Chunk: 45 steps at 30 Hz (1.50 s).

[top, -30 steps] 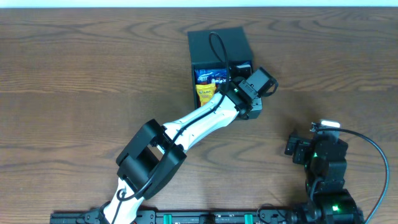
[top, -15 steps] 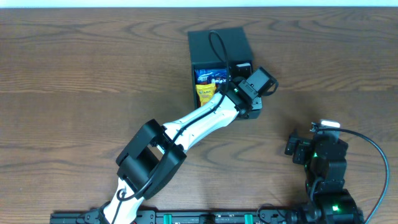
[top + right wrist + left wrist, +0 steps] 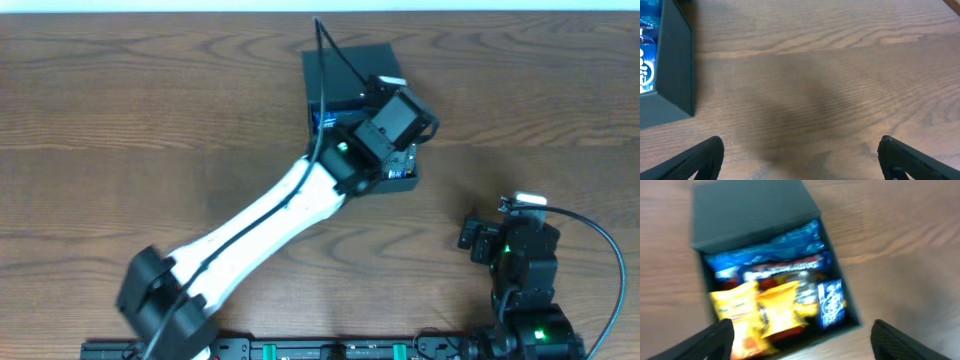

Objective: Pack container

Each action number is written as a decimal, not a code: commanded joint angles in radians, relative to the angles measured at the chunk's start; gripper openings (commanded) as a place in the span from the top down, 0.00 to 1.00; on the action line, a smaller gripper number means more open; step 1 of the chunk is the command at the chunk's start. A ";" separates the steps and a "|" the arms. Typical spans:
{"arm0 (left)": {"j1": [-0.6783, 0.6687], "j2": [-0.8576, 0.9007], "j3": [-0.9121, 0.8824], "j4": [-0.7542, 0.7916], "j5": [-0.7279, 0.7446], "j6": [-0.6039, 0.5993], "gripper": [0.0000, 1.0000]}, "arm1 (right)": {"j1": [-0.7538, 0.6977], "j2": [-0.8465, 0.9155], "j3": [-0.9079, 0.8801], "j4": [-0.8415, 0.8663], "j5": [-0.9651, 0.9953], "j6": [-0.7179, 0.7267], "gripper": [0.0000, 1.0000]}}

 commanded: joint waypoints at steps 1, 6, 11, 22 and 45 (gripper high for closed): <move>0.018 -0.055 0.014 -0.058 -0.034 0.208 0.04 | -0.005 -0.001 -0.004 -0.001 0.007 0.012 0.01; 0.021 -0.167 0.013 -0.159 -0.034 0.298 0.04 | -0.005 -0.002 -0.004 -0.001 0.007 0.012 0.01; 0.041 -0.287 0.013 -0.291 -0.033 0.390 0.04 | -0.005 -0.002 -0.004 -0.001 0.007 0.012 0.01; 0.208 -0.600 -0.337 -0.342 0.215 0.547 0.04 | -0.005 -0.002 -0.004 -0.001 0.007 0.012 0.01; 0.401 -1.007 -1.027 0.102 0.373 0.594 0.05 | -0.005 -0.002 -0.004 -0.001 0.007 0.012 0.01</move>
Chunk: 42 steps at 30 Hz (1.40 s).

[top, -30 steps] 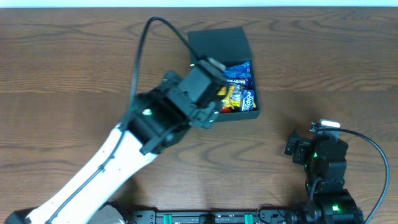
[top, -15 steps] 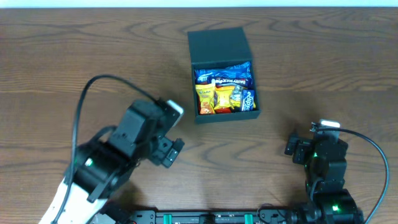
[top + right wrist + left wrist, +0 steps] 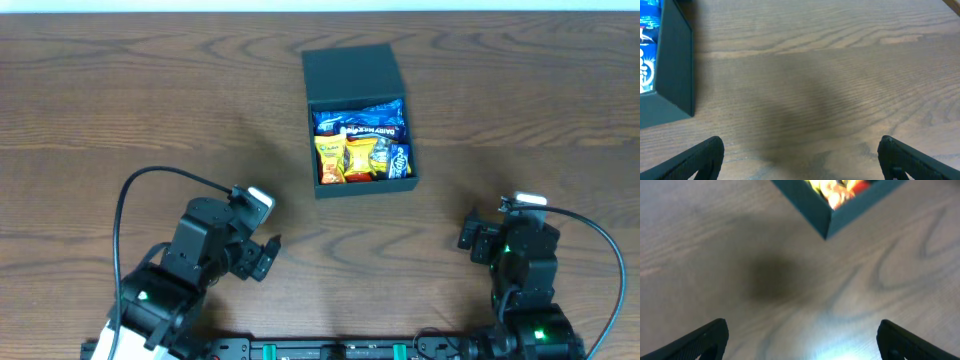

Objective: Pack container

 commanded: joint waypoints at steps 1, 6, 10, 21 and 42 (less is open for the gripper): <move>0.018 -0.003 -0.049 0.025 0.024 -0.008 0.05 | -0.004 -0.001 -0.004 -0.001 0.007 0.012 0.01; 0.018 -0.005 -0.075 0.027 0.095 0.015 0.04 | -0.004 -0.001 -0.004 -0.001 0.007 0.012 0.01; 0.018 -0.005 -0.076 0.019 0.018 -0.012 0.05 | -0.004 -0.001 -0.004 0.008 -0.024 0.018 0.01; 0.016 -0.005 -0.076 -0.008 0.022 -0.012 0.05 | -0.003 -0.001 -0.004 0.024 -0.397 0.319 0.01; 0.016 -0.005 -0.076 -0.007 0.022 -0.012 0.05 | -0.005 0.536 0.484 -0.100 -0.433 0.653 0.01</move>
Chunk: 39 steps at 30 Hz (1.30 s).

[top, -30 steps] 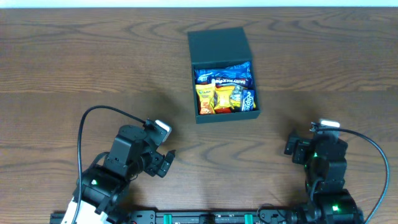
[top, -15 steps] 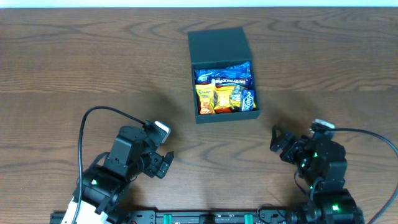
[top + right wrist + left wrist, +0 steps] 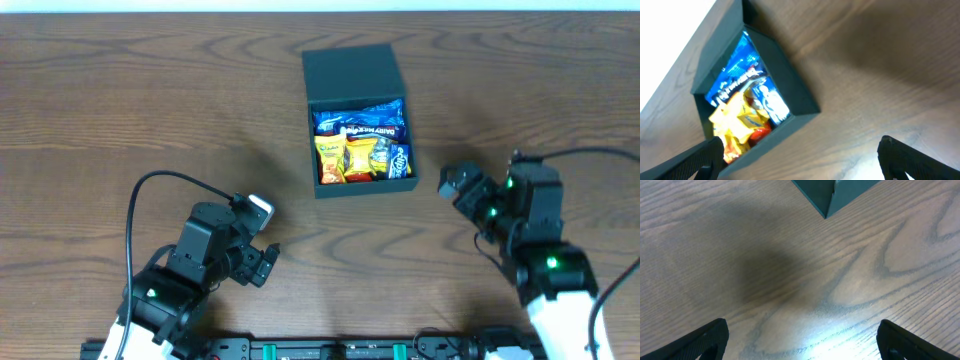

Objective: Pack container

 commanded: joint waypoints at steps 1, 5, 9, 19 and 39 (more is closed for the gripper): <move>0.003 -0.005 -0.005 -0.003 -0.005 -0.005 0.05 | -0.005 0.096 0.132 -0.004 -0.051 -0.095 0.01; 0.003 -0.005 -0.005 -0.003 -0.005 -0.005 0.05 | -0.018 0.251 0.262 -0.056 -0.059 -0.166 0.55; 0.003 -0.005 -0.005 -0.003 -0.005 -0.005 0.05 | -0.114 0.451 0.356 -0.047 -0.073 -0.153 0.99; 0.003 -0.005 -0.005 -0.003 -0.005 -0.005 0.05 | -0.214 0.811 0.506 0.109 -0.553 -0.524 0.99; 0.003 -0.005 -0.005 -0.003 -0.005 -0.005 0.05 | -0.156 1.173 0.573 0.472 -0.627 -0.554 0.99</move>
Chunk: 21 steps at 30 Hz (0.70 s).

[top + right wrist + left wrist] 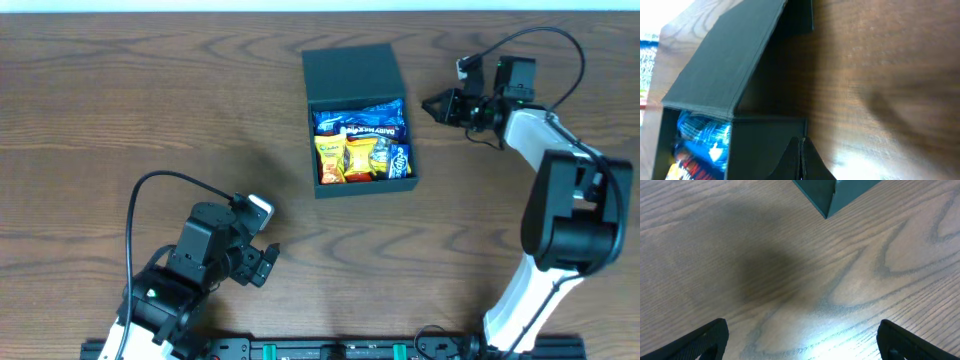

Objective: Pack container

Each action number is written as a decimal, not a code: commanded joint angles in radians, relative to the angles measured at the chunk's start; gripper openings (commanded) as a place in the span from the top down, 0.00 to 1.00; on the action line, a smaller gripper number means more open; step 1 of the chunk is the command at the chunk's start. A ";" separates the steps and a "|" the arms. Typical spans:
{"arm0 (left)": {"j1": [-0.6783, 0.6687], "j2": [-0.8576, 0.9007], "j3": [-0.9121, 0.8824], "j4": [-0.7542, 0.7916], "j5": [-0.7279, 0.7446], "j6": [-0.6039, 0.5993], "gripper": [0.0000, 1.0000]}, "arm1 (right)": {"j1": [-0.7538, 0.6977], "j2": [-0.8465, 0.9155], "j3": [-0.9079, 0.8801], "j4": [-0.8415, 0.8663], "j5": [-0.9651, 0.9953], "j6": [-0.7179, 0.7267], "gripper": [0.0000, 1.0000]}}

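The dark box stands open at the table's middle back, its lid lying flat behind it. Blue, yellow and red snack packets fill it. My right gripper is shut on nothing just right of the box, level with the lid hinge. In the right wrist view its fingertips are pressed together in front of the box's side wall, with the lid above. My left gripper rests at the near left, open; its view shows only a box corner.
The dark wood table spreads around the box. My right arm's cable loops over the far right of the table. The arm bases and rail run along the near edge.
My right arm has moved from the near right of the box to its far right side by the lid. Its gripper was open then and is shut now. The left arm has not moved.
My left gripper was open over the packed box while the right arm rested at the near right. Then the left arm was back at the near left. After that the right arm was raised, open, facing the box, and now it is shut beside the box.
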 commanded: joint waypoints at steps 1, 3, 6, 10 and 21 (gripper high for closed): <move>0.003 -0.004 -0.005 -0.003 -0.003 -0.005 0.05 | 0.023 0.042 0.018 0.052 -0.014 0.057 0.99; 0.003 -0.004 -0.005 -0.003 -0.003 -0.005 0.04 | 0.035 0.067 0.019 0.088 -0.018 0.060 0.99; 0.003 -0.004 -0.005 -0.002 -0.003 -0.005 0.05 | 0.058 0.098 0.019 0.135 -0.022 0.063 0.99; 0.003 -0.004 -0.005 -0.003 -0.003 -0.005 0.05 | 0.092 0.114 0.021 0.204 -0.090 0.076 0.99; 0.003 -0.004 -0.005 -0.003 -0.003 -0.005 0.05 | 0.206 0.115 0.022 0.286 -0.347 0.134 0.99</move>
